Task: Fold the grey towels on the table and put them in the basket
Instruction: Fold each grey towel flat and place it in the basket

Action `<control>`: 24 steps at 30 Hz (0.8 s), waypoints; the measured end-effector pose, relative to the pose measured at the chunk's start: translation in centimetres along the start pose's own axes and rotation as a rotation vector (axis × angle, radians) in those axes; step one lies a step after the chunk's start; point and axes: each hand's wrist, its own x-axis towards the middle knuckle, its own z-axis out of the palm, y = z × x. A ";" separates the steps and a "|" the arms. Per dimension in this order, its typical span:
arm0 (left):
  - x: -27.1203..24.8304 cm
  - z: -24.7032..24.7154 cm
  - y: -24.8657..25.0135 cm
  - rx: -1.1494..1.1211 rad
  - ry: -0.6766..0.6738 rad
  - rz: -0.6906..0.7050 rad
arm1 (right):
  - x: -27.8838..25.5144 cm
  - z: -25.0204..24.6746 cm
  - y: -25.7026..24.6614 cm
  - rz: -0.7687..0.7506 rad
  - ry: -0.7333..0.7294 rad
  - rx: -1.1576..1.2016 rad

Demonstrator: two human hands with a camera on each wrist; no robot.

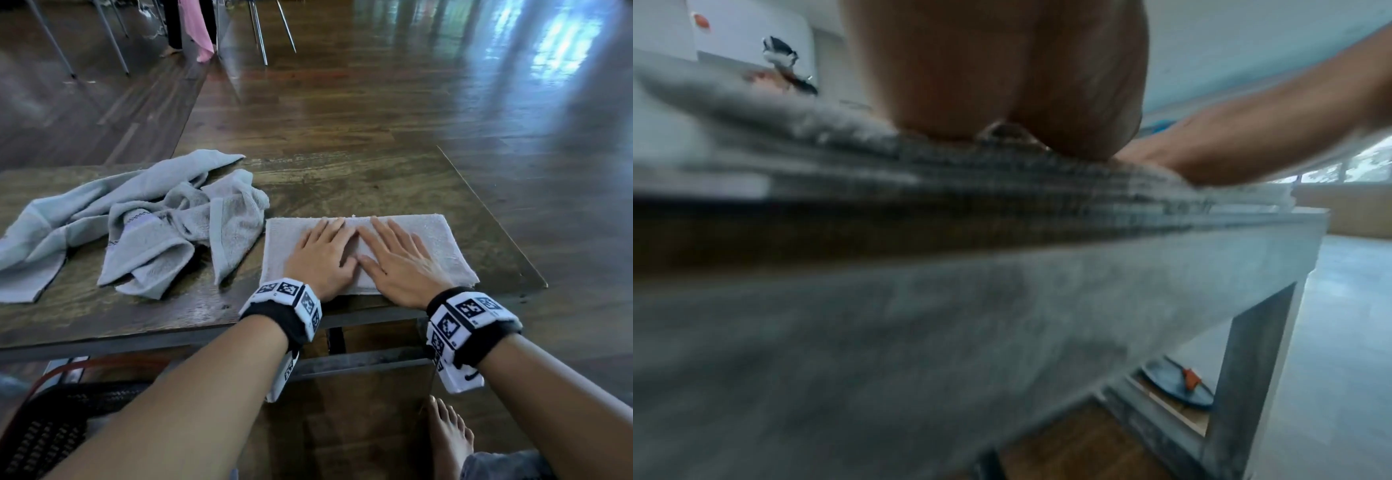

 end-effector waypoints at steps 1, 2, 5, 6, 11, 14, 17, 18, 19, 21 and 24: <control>-0.1 0.6 -0.3 0.041 0.003 -0.010 | 0.2 0.4 0.3 0.016 -0.028 -0.003; -0.2 0.9 -0.7 0.072 0.005 -0.006 | 0.3 0.5 0.6 0.024 -0.043 0.000; -0.2 0.9 -1.3 0.113 -0.029 0.001 | 0.3 0.5 1.1 0.043 -0.039 0.015; -0.2 0.8 -1.5 0.127 -0.041 -0.009 | 0.2 0.4 1.1 0.049 -0.031 0.016; -0.9 0.4 -2.7 0.150 -0.078 -0.086 | -0.3 0.1 1.4 0.106 -0.028 0.012; -1.2 0.0 -3.1 0.129 -0.090 -0.116 | -0.8 -0.2 2.2 0.164 -0.021 0.011; -1.5 -0.4 -3.4 0.112 -0.097 -0.135 | -1.3 -0.6 2.9 0.231 -0.020 0.017; -1.6 -0.5 -3.5 0.107 -0.097 -0.141 | -1.5 -0.8 3.1 0.251 -0.021 0.009; -1.9 -0.6 -3.6 0.101 -0.098 -0.149 | -1.6 -0.9 3.2 0.271 -0.021 -0.003; -2.4 -0.9 -4.2 0.087 -0.099 -0.165 | -1.8 -1.1 3.3 0.321 -0.017 -0.009; -3.1 -1.4 -4.9 0.063 -0.098 -0.178 | -2.0 -1.2 3.2 0.393 -0.023 0.005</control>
